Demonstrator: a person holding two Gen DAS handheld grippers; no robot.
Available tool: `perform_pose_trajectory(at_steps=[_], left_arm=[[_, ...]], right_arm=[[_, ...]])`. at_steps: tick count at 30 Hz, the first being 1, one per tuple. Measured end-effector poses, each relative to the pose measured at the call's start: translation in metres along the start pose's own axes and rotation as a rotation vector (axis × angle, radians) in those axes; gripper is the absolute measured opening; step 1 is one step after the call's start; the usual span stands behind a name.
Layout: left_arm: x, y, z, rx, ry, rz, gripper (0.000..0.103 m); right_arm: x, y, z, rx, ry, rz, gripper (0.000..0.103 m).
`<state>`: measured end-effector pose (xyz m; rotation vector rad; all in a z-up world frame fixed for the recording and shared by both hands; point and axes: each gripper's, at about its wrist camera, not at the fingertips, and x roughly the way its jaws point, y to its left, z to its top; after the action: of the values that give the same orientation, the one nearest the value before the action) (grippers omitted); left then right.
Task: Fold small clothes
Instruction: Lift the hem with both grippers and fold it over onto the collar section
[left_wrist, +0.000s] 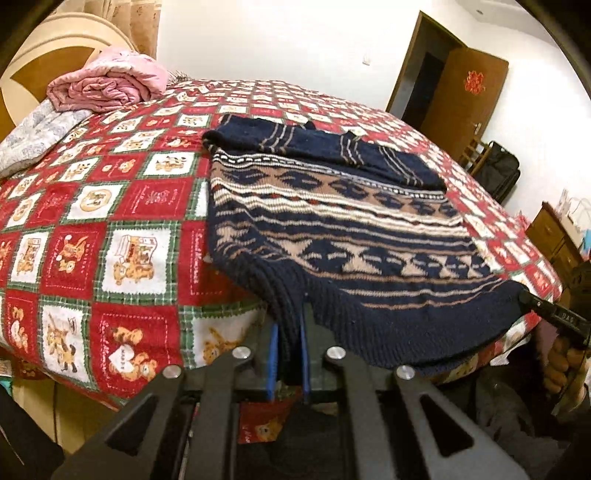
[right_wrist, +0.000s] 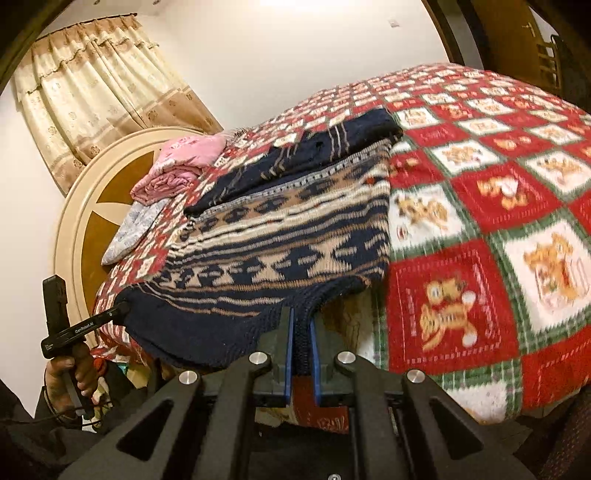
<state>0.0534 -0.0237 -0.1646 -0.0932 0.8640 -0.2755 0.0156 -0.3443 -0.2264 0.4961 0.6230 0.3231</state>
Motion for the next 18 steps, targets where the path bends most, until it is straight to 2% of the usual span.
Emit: perform_pose_trajectory(at_steps=[18], left_arm=[[0.000, 0.004, 0.056, -0.088, -0.057, -0.137, 0.010]], right_arm=[[-0.005, 0.010, 0.067, -0.014, -0.110, 0.029, 0.007]])
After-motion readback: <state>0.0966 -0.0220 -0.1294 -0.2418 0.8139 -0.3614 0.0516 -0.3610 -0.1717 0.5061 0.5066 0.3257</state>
